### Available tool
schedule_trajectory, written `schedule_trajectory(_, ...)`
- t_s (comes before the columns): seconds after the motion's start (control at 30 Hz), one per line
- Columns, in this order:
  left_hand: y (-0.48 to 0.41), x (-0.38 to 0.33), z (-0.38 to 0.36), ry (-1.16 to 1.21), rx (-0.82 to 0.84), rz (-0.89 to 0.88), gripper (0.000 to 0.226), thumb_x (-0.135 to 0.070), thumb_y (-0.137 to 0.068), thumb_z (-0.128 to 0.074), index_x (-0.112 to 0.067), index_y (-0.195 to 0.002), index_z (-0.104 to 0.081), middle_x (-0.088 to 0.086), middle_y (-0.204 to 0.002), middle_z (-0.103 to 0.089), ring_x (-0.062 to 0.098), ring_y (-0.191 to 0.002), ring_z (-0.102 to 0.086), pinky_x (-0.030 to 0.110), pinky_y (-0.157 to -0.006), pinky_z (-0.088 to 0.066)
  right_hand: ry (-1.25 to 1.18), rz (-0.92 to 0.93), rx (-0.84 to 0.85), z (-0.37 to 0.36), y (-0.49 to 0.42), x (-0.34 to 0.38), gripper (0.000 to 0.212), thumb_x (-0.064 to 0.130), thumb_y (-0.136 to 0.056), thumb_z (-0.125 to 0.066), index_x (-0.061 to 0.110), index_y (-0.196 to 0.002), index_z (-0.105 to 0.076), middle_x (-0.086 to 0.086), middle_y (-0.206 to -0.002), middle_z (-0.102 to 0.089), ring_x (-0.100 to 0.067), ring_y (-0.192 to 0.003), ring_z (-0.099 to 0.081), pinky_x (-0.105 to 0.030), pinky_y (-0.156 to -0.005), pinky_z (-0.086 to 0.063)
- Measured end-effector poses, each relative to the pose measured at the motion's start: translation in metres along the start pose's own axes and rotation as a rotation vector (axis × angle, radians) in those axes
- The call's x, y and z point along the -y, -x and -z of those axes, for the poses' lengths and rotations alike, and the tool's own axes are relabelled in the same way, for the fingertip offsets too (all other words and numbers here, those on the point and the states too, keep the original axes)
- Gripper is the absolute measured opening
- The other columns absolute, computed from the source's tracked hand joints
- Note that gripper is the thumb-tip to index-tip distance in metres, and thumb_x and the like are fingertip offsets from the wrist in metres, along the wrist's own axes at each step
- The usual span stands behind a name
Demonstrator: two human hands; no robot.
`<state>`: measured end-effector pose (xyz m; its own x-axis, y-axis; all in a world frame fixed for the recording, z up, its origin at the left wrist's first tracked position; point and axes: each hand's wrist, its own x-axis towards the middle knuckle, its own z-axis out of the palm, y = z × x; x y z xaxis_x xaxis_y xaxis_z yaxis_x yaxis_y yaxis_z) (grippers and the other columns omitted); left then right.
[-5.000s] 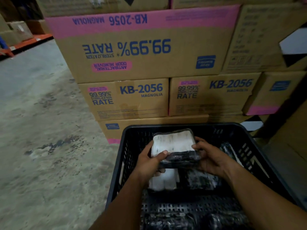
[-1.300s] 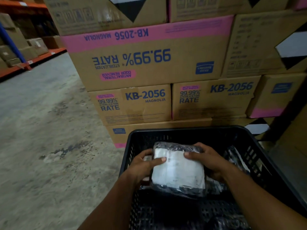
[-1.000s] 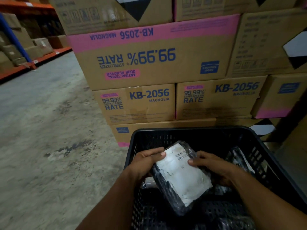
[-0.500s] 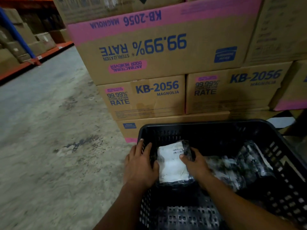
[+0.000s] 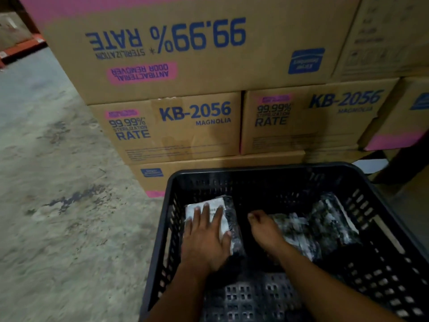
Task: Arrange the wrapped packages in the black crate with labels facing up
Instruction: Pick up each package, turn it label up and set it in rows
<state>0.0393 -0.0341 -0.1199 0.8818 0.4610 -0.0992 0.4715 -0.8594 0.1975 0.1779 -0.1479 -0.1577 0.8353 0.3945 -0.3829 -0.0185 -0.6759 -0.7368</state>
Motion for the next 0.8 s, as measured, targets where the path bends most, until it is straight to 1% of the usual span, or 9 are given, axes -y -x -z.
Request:
schedule_trajectory(0.07, -0.003, -0.003, -0.016, 0.015, -0.016, 0.039, 0.072, -0.061, -0.095, -0.018, -0.036, -0.16, 0.002, 0.004, -0.17, 0.01, 0.026, -0.156, 0.015, 0.047, -0.124, 0.006, 0.23, 0.001, -0.062, 0.02, -0.003, -0.028, 0.049, 0.043, -0.09, -0.056, 0.022, -0.134, -0.051, -0.018, -0.133, -0.058, -0.037, -0.12, -0.055, -0.042, -0.1, -0.047)
schedule_trajectory(0.17, -0.008, -0.002, -0.024, 0.011, -0.08, 0.063, 0.075, -0.066, -0.091, -0.008, -0.038, -0.159, 0.004, 0.002, -0.17, 0.011, 0.023, -0.156, 0.016, 0.048, -0.126, 0.004, 0.516, -0.048, 0.021, 0.028, -0.002, -0.055, 0.074, 0.064, -0.077, -0.059, 0.042, -0.142, -0.034, -0.016, -0.15, -0.03, -0.041, -0.136, -0.029, -0.05, -0.105, -0.039)
schedule_trajectory(0.23, -0.009, 0.0, -0.027, 0.014, -0.112, 0.069, 0.076, -0.068, -0.089, -0.007, -0.04, -0.159, 0.006, 0.0, -0.17, 0.012, 0.022, -0.156, 0.016, 0.046, -0.126, 0.003, 0.641, -0.047, 0.066, 0.023, -0.002, -0.063, 0.083, 0.072, -0.069, -0.06, 0.05, -0.143, -0.028, -0.014, -0.154, -0.017, -0.042, -0.138, -0.016, -0.056, -0.105, -0.034)
schedule_trajectory(0.33, -0.008, 0.001, -0.028, 0.007, -0.125, 0.064, 0.074, -0.068, -0.09, -0.009, -0.041, -0.158, 0.006, -0.001, -0.17, 0.012, 0.02, -0.156, 0.016, 0.045, -0.125, 0.004, 0.72, -0.003, 0.033, 0.014, -0.004, -0.067, 0.082, 0.065, -0.07, -0.066, 0.055, -0.141, -0.025, -0.011, -0.154, -0.011, -0.042, -0.134, -0.011, -0.058, -0.102, -0.031)
schedule_trajectory(0.47, -0.008, 0.0, -0.026, -0.016, -0.127, 0.067, 0.075, -0.067, -0.09, -0.011, -0.041, -0.158, 0.004, -0.001, -0.17, 0.01, 0.02, -0.156, 0.013, 0.045, -0.125, 0.002, 0.795, 0.023, 0.073, 0.011, -0.001, -0.063, 0.066, 0.048, -0.083, -0.056, 0.063, -0.139, -0.025, -0.012, -0.159, -0.008, -0.044, -0.135, -0.011, -0.058, -0.1, -0.03)
schedule_trajectory(0.57, -0.008, -0.002, -0.024, -0.028, -0.122, 0.075, 0.075, -0.067, -0.091, -0.01, -0.04, -0.159, 0.005, -0.001, -0.17, 0.01, 0.02, -0.156, 0.013, 0.045, -0.125, 0.002, 0.841, 0.019, 0.159, 0.02, 0.004, -0.055, 0.052, 0.039, -0.085, -0.052, 0.059, -0.132, -0.044, -0.011, -0.16, -0.007, -0.045, -0.139, -0.01, -0.06, -0.103, -0.029)
schedule_trajectory(0.63, -0.007, -0.002, -0.022, -0.027, -0.107, 0.077, 0.075, -0.067, -0.091, -0.01, -0.04, -0.158, 0.007, -0.001, -0.17, 0.012, 0.02, -0.156, 0.016, 0.045, -0.126, 0.003, 0.871, 0.035, 0.171, 0.027, 0.011, -0.049, 0.048, 0.045, -0.082, -0.052, 0.053, -0.129, -0.05, -0.011, -0.16, -0.011, -0.044, -0.139, -0.014, -0.06, -0.103, -0.031)
schedule_trajectory(0.73, -0.008, -0.001, -0.018, 0.001, -0.075, 0.077, 0.074, -0.067, -0.091, -0.01, -0.041, -0.158, 0.008, -0.002, -0.17, 0.014, 0.019, -0.155, 0.019, 0.045, -0.126, 0.006, 0.896, 0.083, 0.11, 0.037, 0.02, -0.042, 0.065, 0.063, -0.071, -0.058, 0.044, -0.132, -0.044, -0.011, -0.155, -0.019, -0.042, -0.136, -0.024, -0.058, -0.096, -0.041)
schedule_trajectory(0.8, -0.008, 0.0, -0.017, 0.013, -0.056, 0.077, 0.074, -0.067, -0.09, -0.01, -0.042, -0.158, 0.008, -0.002, -0.17, 0.014, 0.019, -0.155, 0.019, 0.045, -0.125, 0.008, 0.87, 0.116, 0.04, 0.046, 0.023, -0.037, 0.074, 0.061, -0.068, -0.068, 0.038, -0.131, -0.037, -0.012, -0.151, -0.023, -0.041, -0.131, -0.033, -0.053, -0.089, -0.049)
